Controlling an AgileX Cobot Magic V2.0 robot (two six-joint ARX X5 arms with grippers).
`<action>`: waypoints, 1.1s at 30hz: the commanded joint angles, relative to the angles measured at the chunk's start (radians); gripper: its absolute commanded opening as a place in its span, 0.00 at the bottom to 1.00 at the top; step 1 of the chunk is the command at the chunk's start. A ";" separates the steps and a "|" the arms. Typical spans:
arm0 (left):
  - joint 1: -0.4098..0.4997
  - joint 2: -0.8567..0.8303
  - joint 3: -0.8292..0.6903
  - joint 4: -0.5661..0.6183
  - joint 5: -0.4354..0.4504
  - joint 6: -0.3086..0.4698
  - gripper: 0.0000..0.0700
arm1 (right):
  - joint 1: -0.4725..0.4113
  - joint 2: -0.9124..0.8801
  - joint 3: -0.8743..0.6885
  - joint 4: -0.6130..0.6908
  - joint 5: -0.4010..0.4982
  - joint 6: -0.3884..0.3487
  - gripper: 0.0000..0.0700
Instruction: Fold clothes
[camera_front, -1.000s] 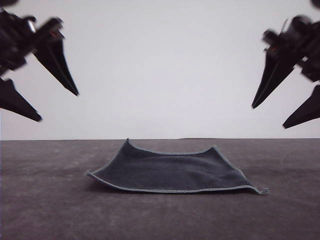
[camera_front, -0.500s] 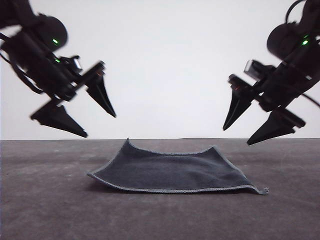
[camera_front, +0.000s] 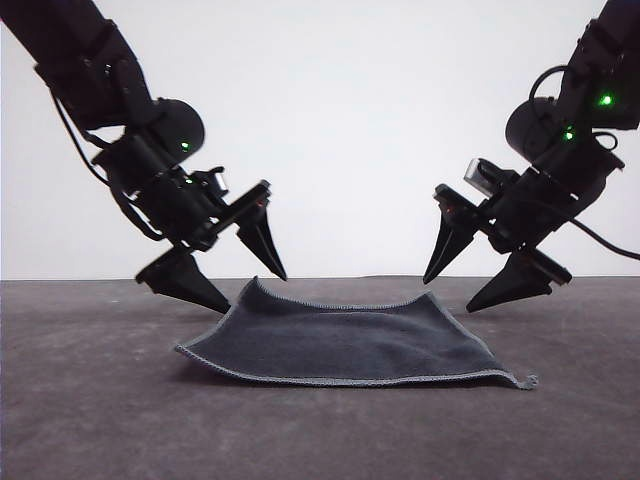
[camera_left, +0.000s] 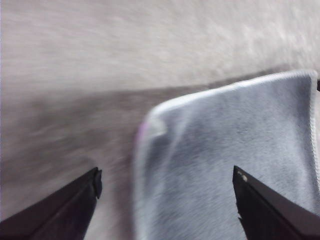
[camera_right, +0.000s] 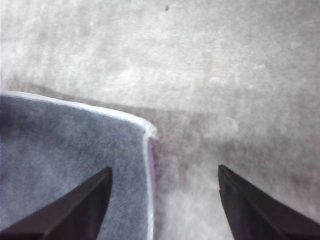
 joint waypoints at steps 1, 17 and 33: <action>-0.010 0.028 0.027 0.014 0.005 0.018 0.73 | 0.004 0.033 0.025 0.019 -0.015 0.003 0.59; -0.028 0.028 0.027 0.066 -0.010 0.019 0.73 | 0.045 0.085 0.029 0.117 -0.081 0.041 0.44; -0.007 0.028 0.027 0.069 -0.014 0.029 0.00 | 0.049 0.086 0.029 0.126 -0.054 0.048 0.00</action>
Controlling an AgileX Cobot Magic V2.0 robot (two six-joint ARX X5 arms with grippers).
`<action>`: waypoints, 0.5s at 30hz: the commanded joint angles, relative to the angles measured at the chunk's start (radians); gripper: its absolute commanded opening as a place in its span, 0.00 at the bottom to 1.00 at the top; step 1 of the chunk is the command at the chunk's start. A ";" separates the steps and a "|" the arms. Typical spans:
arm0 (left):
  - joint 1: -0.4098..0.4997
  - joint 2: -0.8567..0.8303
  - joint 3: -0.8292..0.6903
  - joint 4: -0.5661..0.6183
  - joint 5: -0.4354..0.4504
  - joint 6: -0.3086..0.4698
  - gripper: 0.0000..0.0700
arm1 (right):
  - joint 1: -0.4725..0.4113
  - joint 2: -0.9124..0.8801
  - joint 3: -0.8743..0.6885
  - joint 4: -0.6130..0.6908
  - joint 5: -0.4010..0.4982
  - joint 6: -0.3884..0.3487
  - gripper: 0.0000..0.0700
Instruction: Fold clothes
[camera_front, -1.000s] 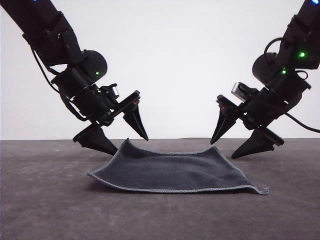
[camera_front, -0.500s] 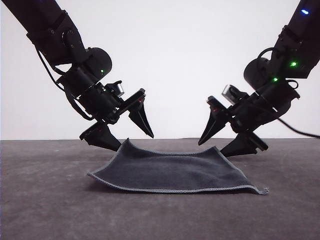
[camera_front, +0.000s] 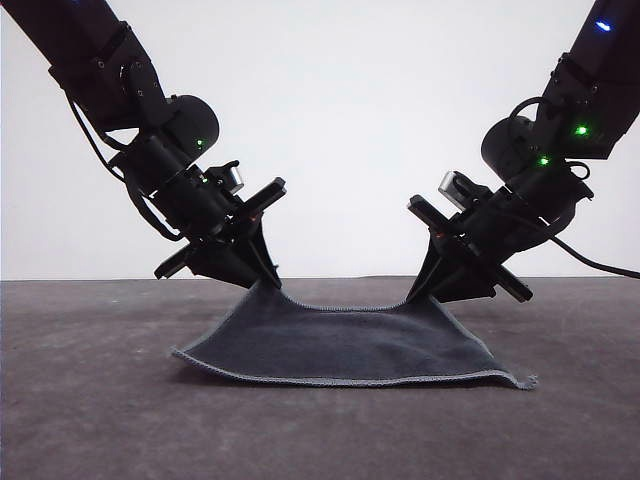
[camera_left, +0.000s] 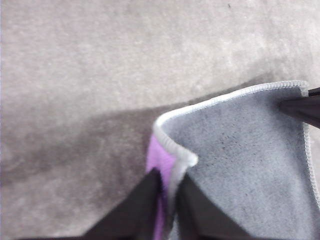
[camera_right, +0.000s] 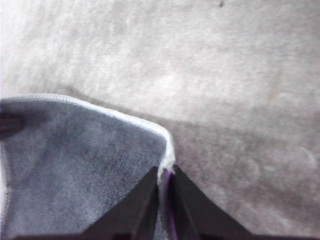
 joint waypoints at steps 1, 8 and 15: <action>0.002 0.028 0.027 0.011 -0.003 0.014 0.00 | 0.003 0.030 0.023 0.009 0.001 0.010 0.00; 0.022 0.027 0.027 0.004 -0.006 0.020 0.00 | 0.002 0.019 0.023 0.006 0.000 0.006 0.00; 0.023 0.003 0.027 -0.065 -0.006 0.070 0.00 | 0.003 -0.036 0.023 -0.032 0.000 -0.035 0.00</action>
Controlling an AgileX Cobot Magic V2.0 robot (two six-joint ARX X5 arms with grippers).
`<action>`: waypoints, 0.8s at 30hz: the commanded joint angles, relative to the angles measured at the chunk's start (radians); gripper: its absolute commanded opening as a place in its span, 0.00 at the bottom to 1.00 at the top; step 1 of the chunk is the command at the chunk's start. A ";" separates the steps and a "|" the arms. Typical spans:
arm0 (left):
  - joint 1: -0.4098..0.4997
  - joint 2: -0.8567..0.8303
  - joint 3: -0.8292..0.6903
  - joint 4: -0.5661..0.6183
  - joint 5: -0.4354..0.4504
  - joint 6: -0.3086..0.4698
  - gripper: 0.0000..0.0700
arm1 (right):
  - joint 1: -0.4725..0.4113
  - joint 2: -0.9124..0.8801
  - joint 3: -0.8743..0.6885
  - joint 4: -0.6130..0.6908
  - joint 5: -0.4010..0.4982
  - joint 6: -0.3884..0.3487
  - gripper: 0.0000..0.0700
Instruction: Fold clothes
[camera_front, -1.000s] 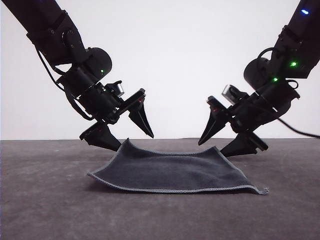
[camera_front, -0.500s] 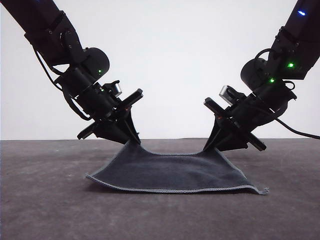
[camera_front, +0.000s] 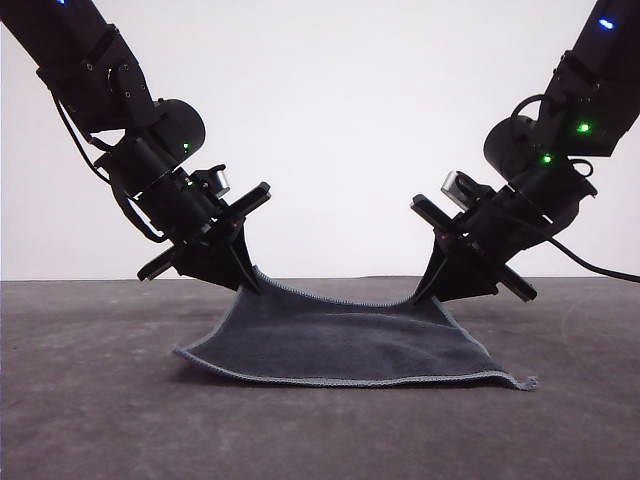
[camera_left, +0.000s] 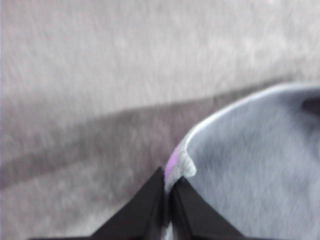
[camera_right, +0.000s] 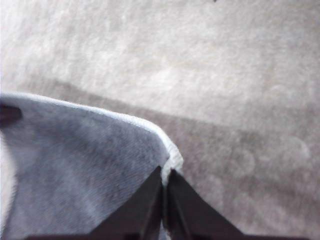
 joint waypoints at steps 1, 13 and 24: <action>-0.004 -0.003 0.027 -0.010 0.000 0.037 0.00 | 0.004 -0.018 0.023 0.002 0.000 -0.023 0.00; -0.004 -0.071 0.027 -0.121 0.004 0.089 0.01 | 0.023 -0.127 0.023 -0.163 0.023 -0.131 0.00; -0.022 -0.120 -0.003 -0.165 0.004 0.098 0.01 | 0.078 -0.204 -0.028 -0.185 0.120 -0.139 0.00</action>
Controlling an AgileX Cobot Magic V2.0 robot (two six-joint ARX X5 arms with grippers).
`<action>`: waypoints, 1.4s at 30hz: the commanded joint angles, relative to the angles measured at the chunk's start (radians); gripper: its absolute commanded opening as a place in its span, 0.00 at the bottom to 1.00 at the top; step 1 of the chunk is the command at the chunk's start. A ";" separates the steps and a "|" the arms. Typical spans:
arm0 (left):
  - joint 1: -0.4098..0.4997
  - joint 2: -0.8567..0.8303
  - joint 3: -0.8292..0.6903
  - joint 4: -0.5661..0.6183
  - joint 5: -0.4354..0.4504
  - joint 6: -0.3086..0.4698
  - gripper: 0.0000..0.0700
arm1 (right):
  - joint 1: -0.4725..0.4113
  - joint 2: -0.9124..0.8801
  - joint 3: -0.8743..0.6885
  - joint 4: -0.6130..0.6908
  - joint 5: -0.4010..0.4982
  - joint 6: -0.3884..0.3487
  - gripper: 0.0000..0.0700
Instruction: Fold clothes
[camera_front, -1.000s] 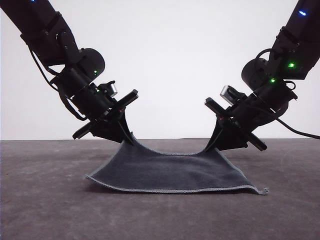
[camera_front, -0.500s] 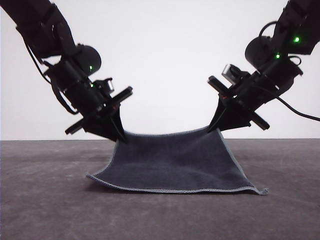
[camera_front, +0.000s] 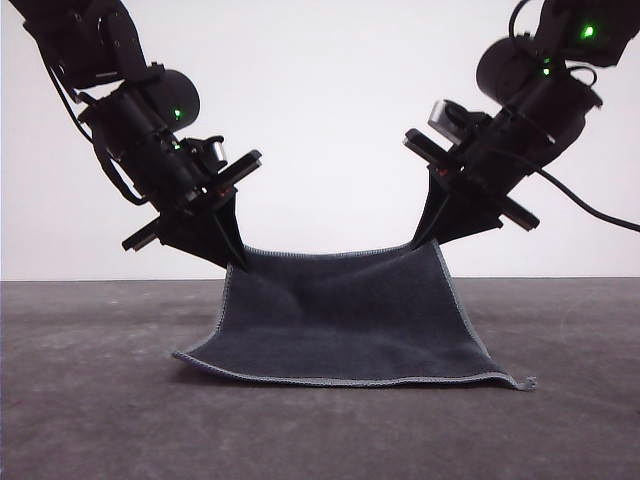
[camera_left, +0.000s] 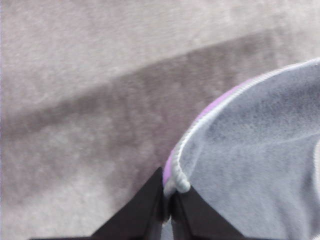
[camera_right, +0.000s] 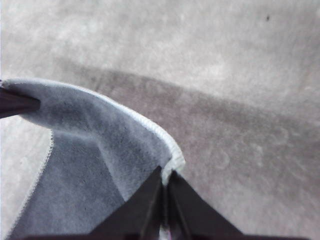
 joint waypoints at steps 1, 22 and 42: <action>-0.012 -0.009 -0.004 0.005 0.002 0.021 0.01 | 0.010 0.006 -0.006 0.006 0.007 -0.013 0.00; -0.047 -0.289 -0.378 0.139 0.002 -0.022 0.01 | 0.031 -0.289 -0.356 0.097 0.018 -0.011 0.01; -0.065 -0.852 -0.537 -0.064 0.001 -0.085 0.56 | 0.031 -0.857 -0.407 -0.250 0.044 -0.001 0.27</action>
